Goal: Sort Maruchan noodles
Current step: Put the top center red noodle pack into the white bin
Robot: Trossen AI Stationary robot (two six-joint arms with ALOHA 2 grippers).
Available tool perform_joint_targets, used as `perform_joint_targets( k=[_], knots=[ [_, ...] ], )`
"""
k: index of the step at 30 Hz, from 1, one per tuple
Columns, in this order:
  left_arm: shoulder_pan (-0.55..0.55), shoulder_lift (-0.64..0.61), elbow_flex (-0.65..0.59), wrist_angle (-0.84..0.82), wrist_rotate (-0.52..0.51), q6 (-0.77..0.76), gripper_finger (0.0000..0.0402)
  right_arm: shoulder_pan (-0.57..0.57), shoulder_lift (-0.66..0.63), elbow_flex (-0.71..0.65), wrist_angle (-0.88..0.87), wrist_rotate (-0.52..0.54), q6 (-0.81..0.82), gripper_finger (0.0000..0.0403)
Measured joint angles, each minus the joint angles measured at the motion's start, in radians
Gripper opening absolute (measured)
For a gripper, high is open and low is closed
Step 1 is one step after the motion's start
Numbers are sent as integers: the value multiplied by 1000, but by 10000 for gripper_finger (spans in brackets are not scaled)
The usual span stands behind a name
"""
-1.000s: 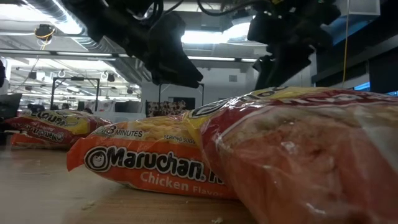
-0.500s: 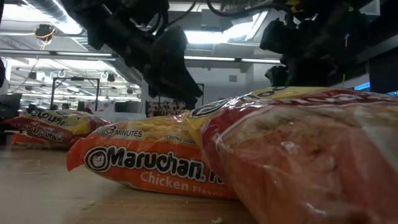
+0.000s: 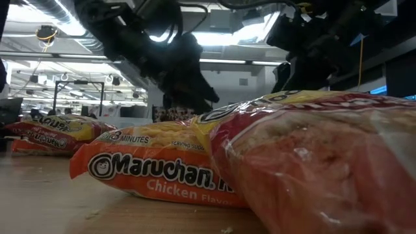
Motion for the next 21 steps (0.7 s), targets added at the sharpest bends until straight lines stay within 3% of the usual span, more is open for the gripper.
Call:
perform_joint_targets(
  k=[8, 12, 18, 21],
  knots=[
    [22, 0, 21, 118, -73, 77, 197, 0, 0, 0, 2, 2, -9, 218],
    [22, -1, 21, 192, -50, 120, 197, 0, 0, 0, 11, 2, -13, 218],
    [28, -45, 29, 171, -36, 105, 215, 0, 0, 0, 11, -11, -16, 218],
    [47, -91, 26, 72, -31, 91, 238, 0, 0, -14, 33, -27, -17, 218]
  ],
)
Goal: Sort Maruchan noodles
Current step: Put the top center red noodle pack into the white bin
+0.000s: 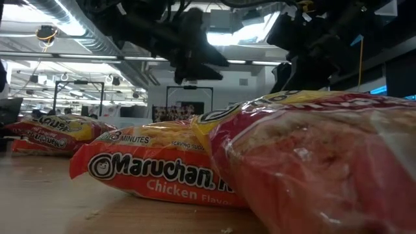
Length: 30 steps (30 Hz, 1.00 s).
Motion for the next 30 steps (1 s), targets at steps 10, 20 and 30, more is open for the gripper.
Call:
perform_joint_targets(
  k=[10, 20, 30],
  knots=[
    [24, -234, 0, -442, 43, -92, 271, 0, 0, -7, 22, 2, -5, 218],
    [-58, -439, 0, -974, -92, -316, 269, 0, 0, -7, 168, 3, -26, 218],
    [-173, -519, -27, -1327, -167, -634, 269, 0, 114, -4, 399, -59, -30, 217]
  ],
)
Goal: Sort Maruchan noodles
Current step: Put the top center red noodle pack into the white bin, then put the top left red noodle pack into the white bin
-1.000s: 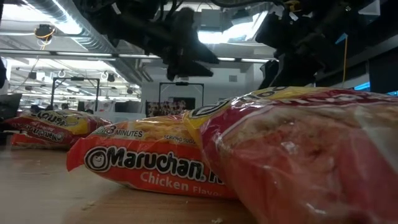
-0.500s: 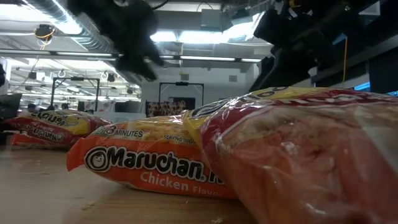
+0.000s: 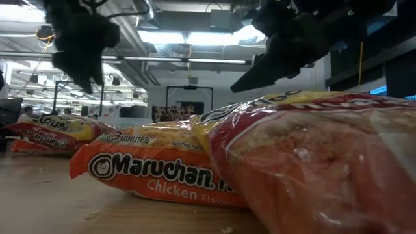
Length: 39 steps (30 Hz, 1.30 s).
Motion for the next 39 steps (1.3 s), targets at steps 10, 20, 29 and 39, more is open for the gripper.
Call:
perform_joint_targets(
  k=[10, 20, 29, 39],
  knots=[
    [-93, -162, -213, -1, 54, -271, 269, 0, 184, 117, 116, -2, -126, 218],
    [-104, -255, -305, 80, 44, -326, 269, -70, 385, 310, 104, -99, -213, 218],
    [-104, -248, -392, 128, 45, -325, 269, -132, 566, 483, 93, -169, -213, 217],
    [-104, -247, -392, 327, 77, -195, 269, -145, 671, 617, 97, -136, -207, 217]
  ],
)
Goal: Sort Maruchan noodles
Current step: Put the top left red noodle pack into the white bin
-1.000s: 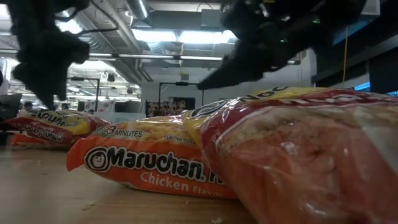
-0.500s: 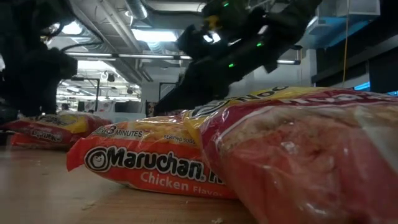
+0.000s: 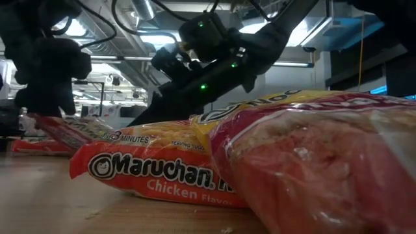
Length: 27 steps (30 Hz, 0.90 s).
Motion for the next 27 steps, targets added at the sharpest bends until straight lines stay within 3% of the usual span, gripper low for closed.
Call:
perform_joint_targets(
  k=[7, 14, 18, 23, 27],
  knots=[
    [0, 8, 4, 25, -14, 48, 269, 0, 0, 5, -8, 3, 2, 218],
    [-110, 26, 103, 139, -52, 282, 269, 0, 0, 5, -35, 27, 2, 218],
    [-202, 108, 149, 134, -151, 419, 268, 0, 0, 5, -54, 27, -1, 218],
    [-293, 303, 185, 120, -253, 544, 262, -13, 0, 5, -74, 30, -13, 218],
    [-318, 449, 251, 16, -297, 591, 254, -27, 0, 5, -83, 45, -15, 217]
  ],
)
